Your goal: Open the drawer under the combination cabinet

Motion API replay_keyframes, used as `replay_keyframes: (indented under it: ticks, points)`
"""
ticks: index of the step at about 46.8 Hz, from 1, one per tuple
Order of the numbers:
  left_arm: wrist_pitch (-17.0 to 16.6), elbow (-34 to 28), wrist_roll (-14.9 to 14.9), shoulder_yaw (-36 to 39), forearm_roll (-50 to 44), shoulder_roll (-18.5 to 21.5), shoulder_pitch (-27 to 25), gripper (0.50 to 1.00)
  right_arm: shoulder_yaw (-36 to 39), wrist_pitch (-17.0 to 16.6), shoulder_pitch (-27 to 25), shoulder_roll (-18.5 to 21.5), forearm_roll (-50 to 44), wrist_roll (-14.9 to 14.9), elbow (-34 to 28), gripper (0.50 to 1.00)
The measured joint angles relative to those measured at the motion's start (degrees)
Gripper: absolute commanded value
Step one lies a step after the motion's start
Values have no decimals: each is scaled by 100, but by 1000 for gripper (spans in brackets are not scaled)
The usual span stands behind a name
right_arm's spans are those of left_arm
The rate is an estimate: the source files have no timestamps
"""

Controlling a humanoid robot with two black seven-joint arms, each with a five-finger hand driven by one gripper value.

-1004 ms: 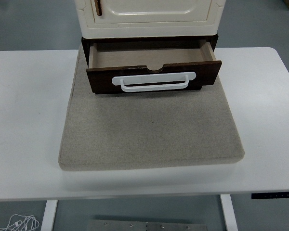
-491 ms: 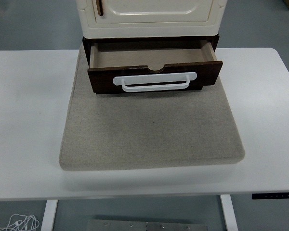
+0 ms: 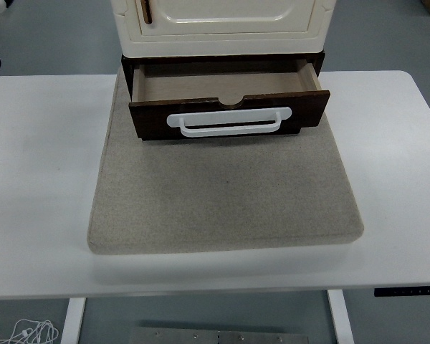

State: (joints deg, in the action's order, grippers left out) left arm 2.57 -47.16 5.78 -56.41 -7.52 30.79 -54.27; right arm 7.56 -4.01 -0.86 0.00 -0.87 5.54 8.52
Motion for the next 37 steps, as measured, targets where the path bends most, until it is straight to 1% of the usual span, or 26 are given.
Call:
replay_keyframes:
  ticks: [7,14,18,30,33,37]
  points:
    - [276,94,11,-194,1,-327,333,1000,0,-1,-13,0,0,0,-1,926]
    - [644,476,63,-218,-68,-610,484,1000,0,-4,-32,0,-1,0,-1,928]
    - [967,802,65,-221,-69,-773,527,1000,0,-5,-35,0,-13,-1,-1,928]
    - [2278,2004,70,-223,-74,-1259,539,1000,0,-5,-33,0,-2,0,-3,928]
    - [2506,2201,114,-223,-81,-1322,539,1000,5,-4,-31,0,1,0,-5,928]
    - [2677,2367,198,-223,-183,-1388,539,1000,20,-5,-29,0,1,0,-3,928]
